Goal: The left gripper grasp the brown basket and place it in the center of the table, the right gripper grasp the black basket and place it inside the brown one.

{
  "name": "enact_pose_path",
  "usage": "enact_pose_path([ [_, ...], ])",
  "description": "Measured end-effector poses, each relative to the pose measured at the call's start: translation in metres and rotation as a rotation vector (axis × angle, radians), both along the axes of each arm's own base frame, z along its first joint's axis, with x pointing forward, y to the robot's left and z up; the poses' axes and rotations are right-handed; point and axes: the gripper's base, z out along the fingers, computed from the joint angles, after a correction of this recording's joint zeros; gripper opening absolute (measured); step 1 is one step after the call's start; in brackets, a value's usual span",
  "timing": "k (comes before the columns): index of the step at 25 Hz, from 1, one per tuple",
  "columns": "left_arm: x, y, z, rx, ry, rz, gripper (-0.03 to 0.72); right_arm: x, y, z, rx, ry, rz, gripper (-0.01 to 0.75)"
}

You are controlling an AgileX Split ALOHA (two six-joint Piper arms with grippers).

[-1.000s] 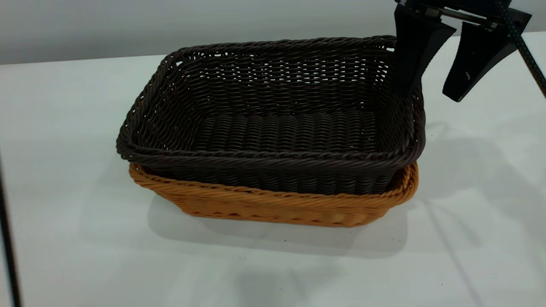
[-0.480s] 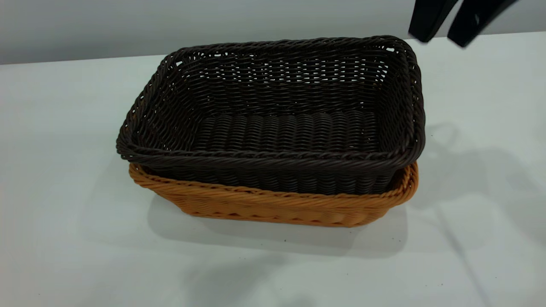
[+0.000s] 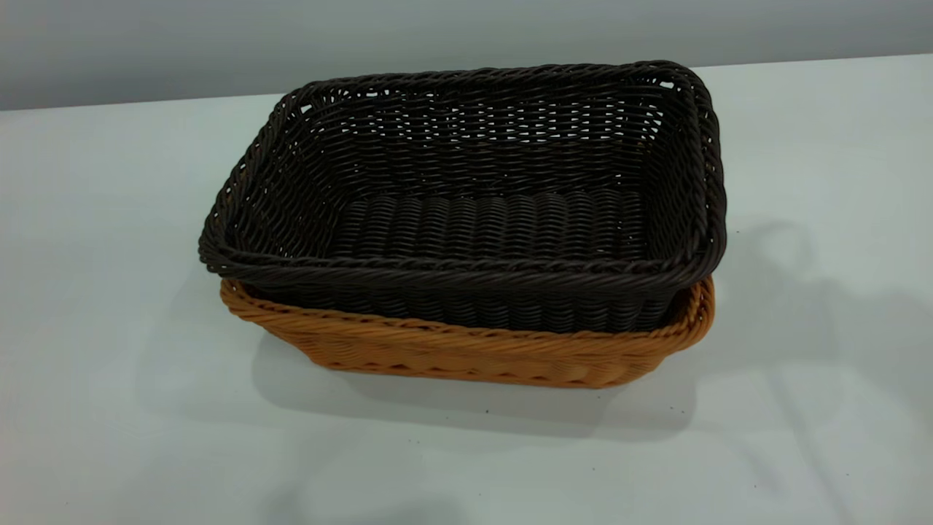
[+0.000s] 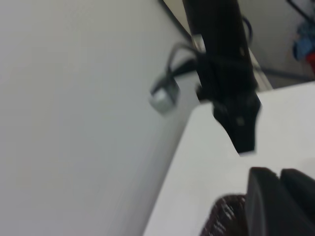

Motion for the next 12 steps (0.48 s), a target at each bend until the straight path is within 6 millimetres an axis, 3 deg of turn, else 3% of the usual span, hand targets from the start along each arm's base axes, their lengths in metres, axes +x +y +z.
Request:
enact_pose_path([
  [8,-0.014,0.029,0.004,0.026,0.079,0.085,0.0,-0.037,-0.015,0.066,0.098,-0.304,-0.043,0.0],
  [12,-0.015,0.049,0.0,0.058,0.134,0.232,0.0,-0.07,-0.032,0.095,0.097,-0.521,-0.037,0.0],
])
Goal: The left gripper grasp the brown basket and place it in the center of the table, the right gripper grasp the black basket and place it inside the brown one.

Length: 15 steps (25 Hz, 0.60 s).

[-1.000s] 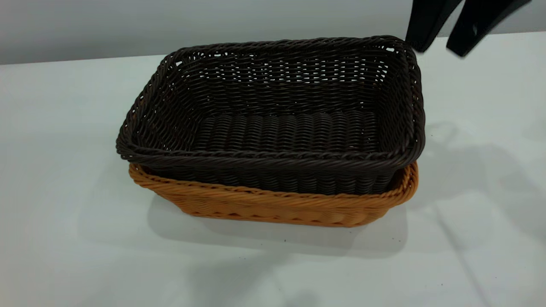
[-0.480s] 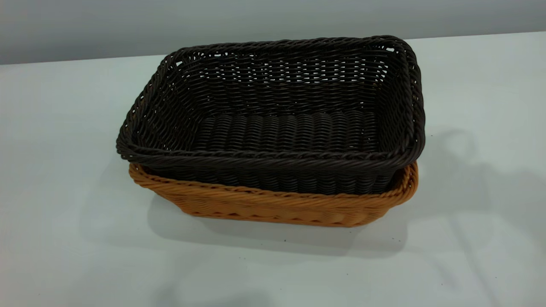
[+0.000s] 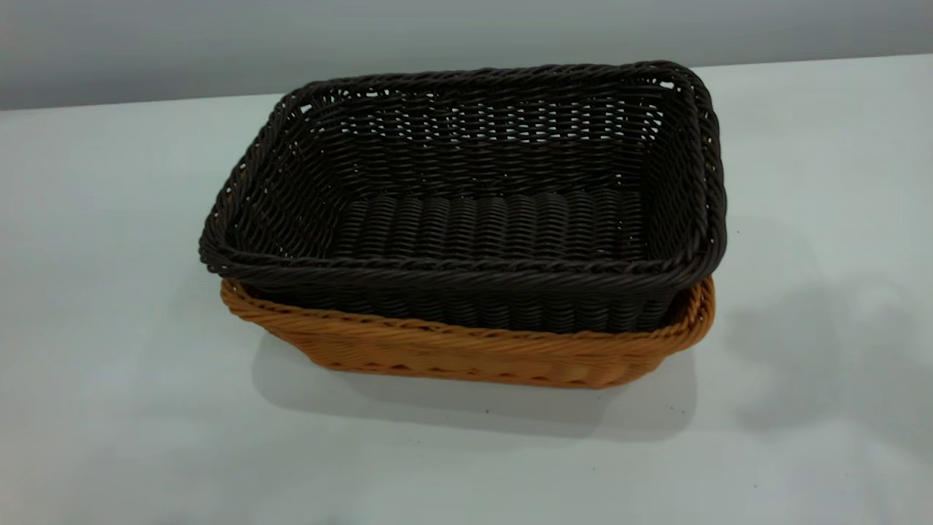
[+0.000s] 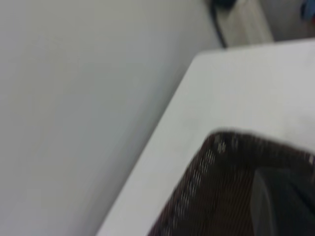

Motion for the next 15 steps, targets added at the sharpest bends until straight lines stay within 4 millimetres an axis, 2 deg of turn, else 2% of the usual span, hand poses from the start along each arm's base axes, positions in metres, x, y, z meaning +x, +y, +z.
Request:
enact_pose_path([
  [4,0.002,0.021,-0.015,0.075,0.07,0.188,-0.001,-0.037,-0.019,0.013,-0.036,-0.167,-0.009,0.0],
  [8,-0.002,0.038,-0.029,0.099,0.135,0.311,-0.001,-0.08,-0.035,0.01,-0.039,-0.245,-0.007,0.0],
  [12,-0.013,0.05,-0.044,0.089,0.242,0.361,-0.001,-0.125,-0.051,-0.005,-0.022,-0.29,-0.017,0.0],
  [15,-0.023,0.059,-0.057,0.071,0.332,0.4,-0.001,-0.155,-0.062,-0.025,-0.015,-0.28,-0.034,0.0],
])
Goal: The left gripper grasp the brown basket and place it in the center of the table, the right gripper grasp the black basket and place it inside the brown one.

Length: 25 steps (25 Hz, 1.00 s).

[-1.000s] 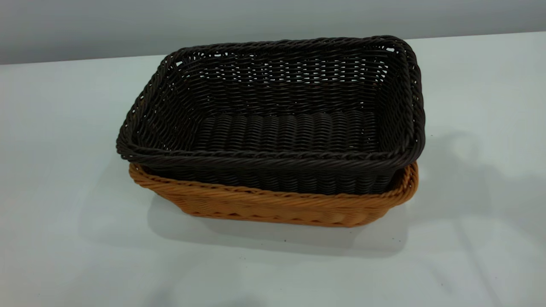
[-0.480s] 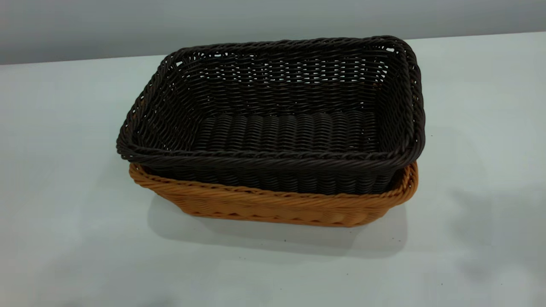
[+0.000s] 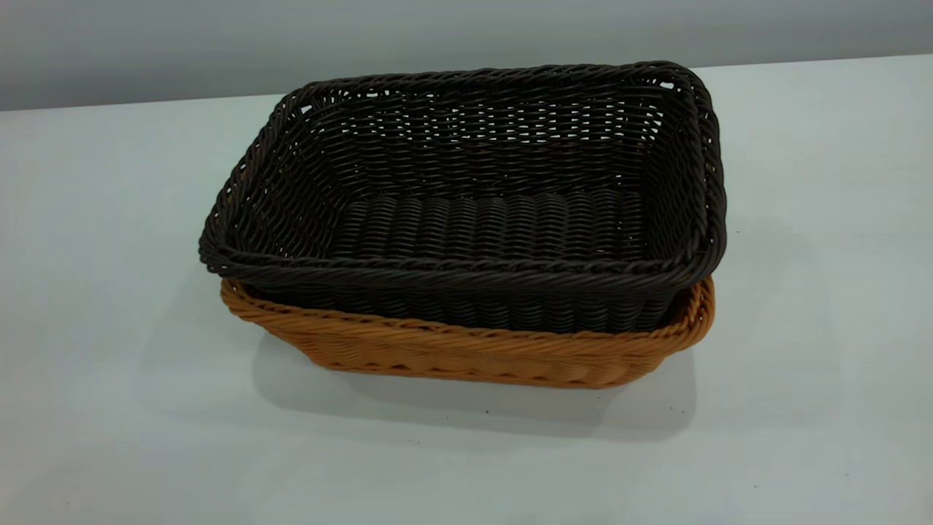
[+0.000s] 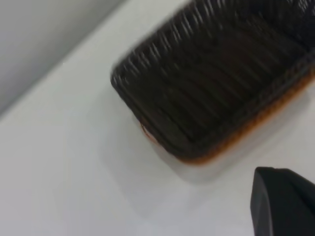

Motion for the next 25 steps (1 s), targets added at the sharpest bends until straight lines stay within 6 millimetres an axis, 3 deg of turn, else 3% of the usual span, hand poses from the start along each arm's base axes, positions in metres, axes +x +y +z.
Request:
enact_pose_path([
  [4,-0.01,0.014,-0.012,-0.024,0.023,0.047,-0.001,-0.039,-0.018,-0.032,-0.007,0.006,-0.05,0.0],
  [8,-0.018,0.026,-0.013,-0.077,-0.002,0.056,-0.001,-0.062,-0.028,-0.064,0.046,0.017,-0.111,0.0],
  [15,-0.027,0.03,-0.027,-0.074,0.093,0.057,-0.001,-0.078,-0.033,-0.111,0.114,0.03,-0.138,0.0],
  [25,-0.039,0.02,-0.064,-0.064,0.32,0.019,-0.001,-0.081,-0.035,-0.113,0.056,-0.021,-0.118,0.0],
])
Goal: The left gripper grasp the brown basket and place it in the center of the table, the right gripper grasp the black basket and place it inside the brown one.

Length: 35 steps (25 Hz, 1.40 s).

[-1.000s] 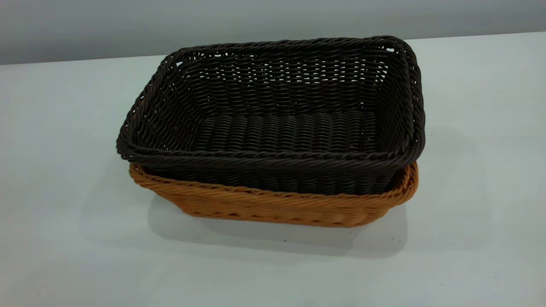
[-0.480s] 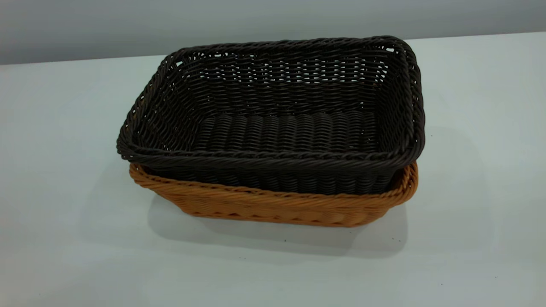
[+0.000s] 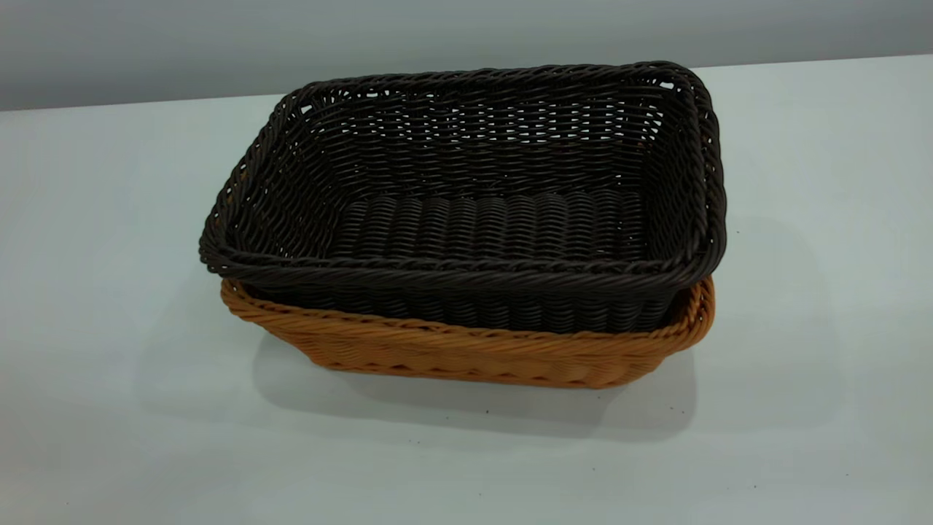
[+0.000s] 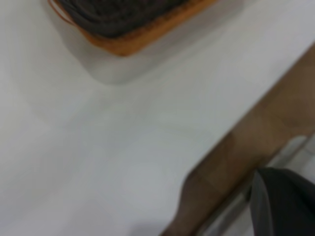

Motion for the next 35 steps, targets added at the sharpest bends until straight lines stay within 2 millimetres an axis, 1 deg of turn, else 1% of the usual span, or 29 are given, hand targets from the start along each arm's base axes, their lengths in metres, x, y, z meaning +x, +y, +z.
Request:
enact_pose_path([
  [4,-0.004,0.002,-0.01,-0.007,0.022,-0.007,-0.001,0.0,0.0,0.0,0.0,0.001,0.001,0.0],
  [7,-0.008,0.008,-0.015,-0.016,0.016,-0.006,-0.001,0.0,0.0,0.0,0.0,0.002,0.001,0.0],
  [12,-0.019,0.018,-0.012,-0.122,-0.021,-0.014,-0.001,0.0,0.0,0.0,0.001,0.002,0.0,0.0],
  [19,-0.031,0.036,-0.01,-0.258,-0.119,-0.019,-0.001,0.0,0.0,0.0,0.001,0.002,0.0,0.0],
  [24,-0.037,0.043,-0.01,-0.314,-0.159,-0.02,-0.001,0.0,0.0,0.0,0.002,0.002,-0.007,0.0],
  [29,-0.036,0.044,-0.01,-0.309,-0.164,-0.017,-0.001,0.001,0.001,0.0,0.003,0.002,-0.125,0.0],
  [35,-0.036,0.043,-0.01,-0.308,-0.169,0.009,-0.001,0.003,0.002,0.0,0.003,0.002,-0.372,0.0],
])
